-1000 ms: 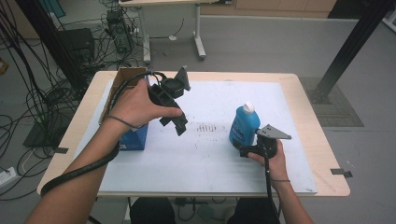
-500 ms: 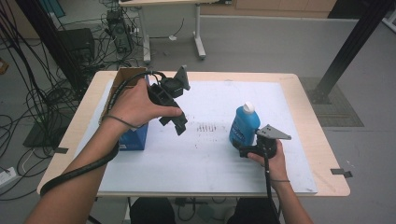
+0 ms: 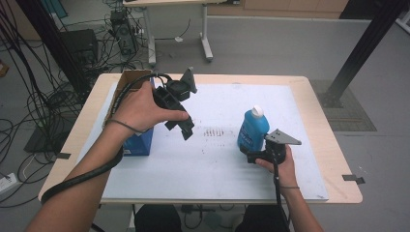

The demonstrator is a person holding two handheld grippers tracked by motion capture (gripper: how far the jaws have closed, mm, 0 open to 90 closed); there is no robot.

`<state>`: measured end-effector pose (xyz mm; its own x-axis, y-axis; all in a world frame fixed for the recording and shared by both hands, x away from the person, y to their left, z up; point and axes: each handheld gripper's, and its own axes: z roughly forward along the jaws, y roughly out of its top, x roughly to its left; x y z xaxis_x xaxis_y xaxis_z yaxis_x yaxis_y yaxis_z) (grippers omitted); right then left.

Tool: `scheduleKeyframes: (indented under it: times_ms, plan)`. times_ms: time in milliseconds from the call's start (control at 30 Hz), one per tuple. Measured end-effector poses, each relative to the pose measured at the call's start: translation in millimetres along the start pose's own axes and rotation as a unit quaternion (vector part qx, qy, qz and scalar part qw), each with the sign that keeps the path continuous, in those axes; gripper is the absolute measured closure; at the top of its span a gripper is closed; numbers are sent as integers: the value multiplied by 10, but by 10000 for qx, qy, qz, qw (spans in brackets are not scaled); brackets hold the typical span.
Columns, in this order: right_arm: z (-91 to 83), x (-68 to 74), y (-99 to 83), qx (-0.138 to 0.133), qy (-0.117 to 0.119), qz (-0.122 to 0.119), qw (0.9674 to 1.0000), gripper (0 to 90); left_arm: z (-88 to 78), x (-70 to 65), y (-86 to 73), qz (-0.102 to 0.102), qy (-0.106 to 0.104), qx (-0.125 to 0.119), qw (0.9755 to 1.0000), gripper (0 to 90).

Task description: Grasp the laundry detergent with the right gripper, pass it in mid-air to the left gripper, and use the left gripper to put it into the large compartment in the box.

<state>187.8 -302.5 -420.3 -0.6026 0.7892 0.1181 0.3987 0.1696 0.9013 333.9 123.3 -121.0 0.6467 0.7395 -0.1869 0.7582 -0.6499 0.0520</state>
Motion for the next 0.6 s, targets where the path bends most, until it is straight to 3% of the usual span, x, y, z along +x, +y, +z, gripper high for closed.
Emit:
scheduleKeyframes:
  times_ms: [600]
  plan:
    - [24,17,-6,-3,42,-22,10000,95,23,5,0,22,-14,25,10000,66]
